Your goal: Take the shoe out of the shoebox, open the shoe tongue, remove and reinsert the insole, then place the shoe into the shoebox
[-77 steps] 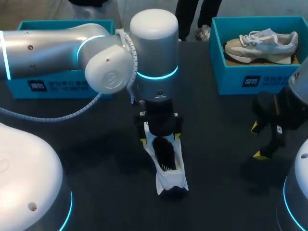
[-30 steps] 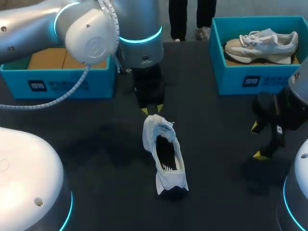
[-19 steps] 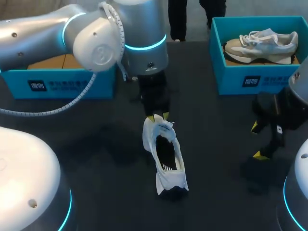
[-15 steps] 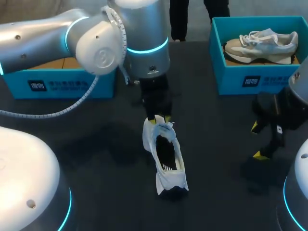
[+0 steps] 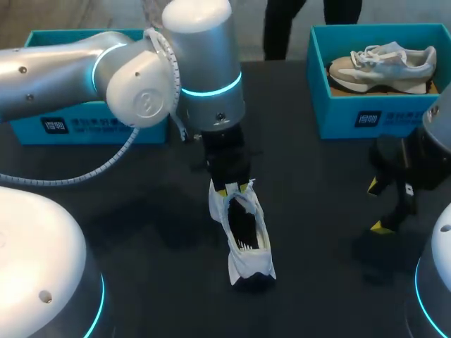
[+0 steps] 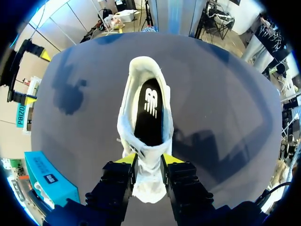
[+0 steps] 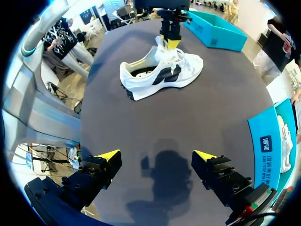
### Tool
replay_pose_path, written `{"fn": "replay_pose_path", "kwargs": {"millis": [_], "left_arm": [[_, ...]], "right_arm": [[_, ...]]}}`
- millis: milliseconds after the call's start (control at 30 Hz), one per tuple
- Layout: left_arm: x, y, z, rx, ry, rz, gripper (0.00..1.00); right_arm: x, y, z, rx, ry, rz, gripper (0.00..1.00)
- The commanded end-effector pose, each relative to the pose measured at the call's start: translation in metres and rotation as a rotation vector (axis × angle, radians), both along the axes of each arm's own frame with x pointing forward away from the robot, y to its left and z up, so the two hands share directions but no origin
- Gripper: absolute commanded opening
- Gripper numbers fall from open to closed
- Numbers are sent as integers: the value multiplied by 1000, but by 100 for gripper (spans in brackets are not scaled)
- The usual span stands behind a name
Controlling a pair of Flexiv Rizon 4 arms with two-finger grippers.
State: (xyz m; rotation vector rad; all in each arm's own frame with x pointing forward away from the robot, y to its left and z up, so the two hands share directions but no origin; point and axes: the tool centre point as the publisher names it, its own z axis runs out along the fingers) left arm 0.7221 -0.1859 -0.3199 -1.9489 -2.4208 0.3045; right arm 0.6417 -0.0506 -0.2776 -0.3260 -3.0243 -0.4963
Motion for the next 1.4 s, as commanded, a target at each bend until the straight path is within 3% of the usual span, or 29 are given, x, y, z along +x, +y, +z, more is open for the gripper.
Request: {"fn": "replay_pose_path", "kwargs": {"millis": [33,367,700,867,1133,1400], "left_arm": [[-7,-10,-12,6,2,-9,31],[-22,-15,-20,15,31,-44,29],[-16,-17,10,-20,-38,-63,30],[-18,-25,-7,19,-17,-80,28],[-29,-18,-23,53,14,-93,27],[-35,-9,20,4,-57,-101,28]], "right_arm": [[-1,1,0,-2,-1,-1,100],[-1,1,0,-2,-1,-1,100],[-1,1,0,-2,-1,-1,100],[-1,1,0,-2,-1,-1,100],[-1,1,0,-2,-1,-1,100],[-1,1,0,-2,-1,-1,100]]}}
